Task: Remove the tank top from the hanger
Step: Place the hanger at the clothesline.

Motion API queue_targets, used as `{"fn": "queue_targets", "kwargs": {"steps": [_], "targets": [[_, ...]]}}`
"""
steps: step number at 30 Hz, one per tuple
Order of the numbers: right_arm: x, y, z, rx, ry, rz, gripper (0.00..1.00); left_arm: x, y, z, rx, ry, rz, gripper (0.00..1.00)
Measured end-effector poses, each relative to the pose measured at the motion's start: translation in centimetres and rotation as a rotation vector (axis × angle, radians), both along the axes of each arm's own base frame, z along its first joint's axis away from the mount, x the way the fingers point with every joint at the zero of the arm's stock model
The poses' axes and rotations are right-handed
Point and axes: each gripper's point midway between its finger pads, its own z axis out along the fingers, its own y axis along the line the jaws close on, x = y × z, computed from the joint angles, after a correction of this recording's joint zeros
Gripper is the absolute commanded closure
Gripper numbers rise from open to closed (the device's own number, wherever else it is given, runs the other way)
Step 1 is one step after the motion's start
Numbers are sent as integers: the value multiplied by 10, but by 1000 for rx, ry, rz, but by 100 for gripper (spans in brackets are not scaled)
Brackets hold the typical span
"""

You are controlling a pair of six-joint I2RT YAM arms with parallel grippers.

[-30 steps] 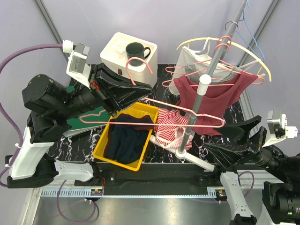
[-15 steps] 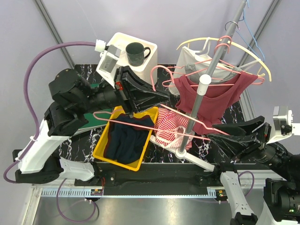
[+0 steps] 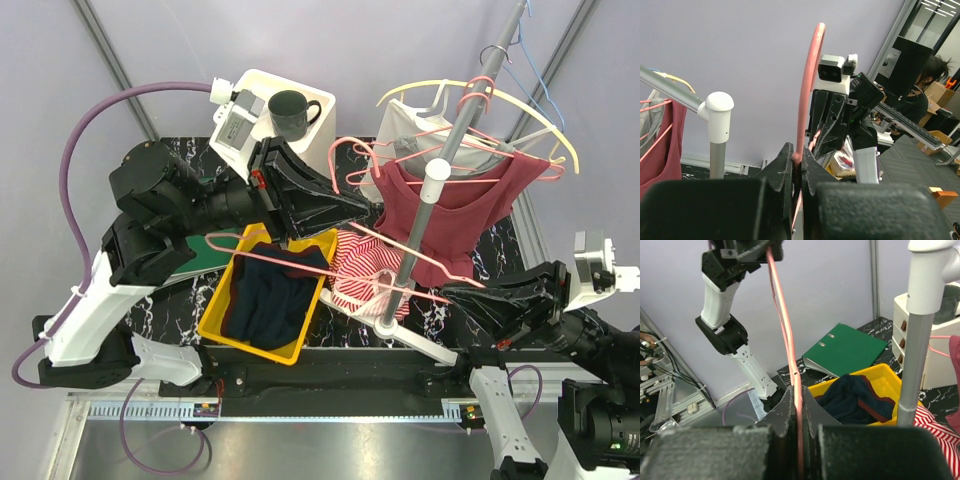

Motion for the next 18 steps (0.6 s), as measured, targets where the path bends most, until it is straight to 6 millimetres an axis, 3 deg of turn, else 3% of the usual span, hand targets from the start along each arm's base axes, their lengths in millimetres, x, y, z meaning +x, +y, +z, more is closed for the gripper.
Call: {"fn": "queue_targets", "kwargs": {"steps": [1, 4, 5, 7, 12, 18], "targets": [[-2, 1, 1, -1, -5, 8, 100, 0, 0, 0, -1, 0, 1, 100], [-7, 0, 4, 3, -28, 1, 100, 1, -1, 0, 0, 2, -1, 69], [-8, 0, 5, 4, -34, -4, 100, 0, -1, 0, -1, 3, -4, 53], [-11, -2, 9, 14, -55, -30, 100, -1, -1, 2, -6, 7, -12, 40], [-25, -9, 36, 58, -151, -122, 100, -6, 17, 9, -38, -33, 15, 27], [-56, -27, 97, 156, -341, -286, 100, -30, 94, 31, -159, -118, 109, 24]]}}
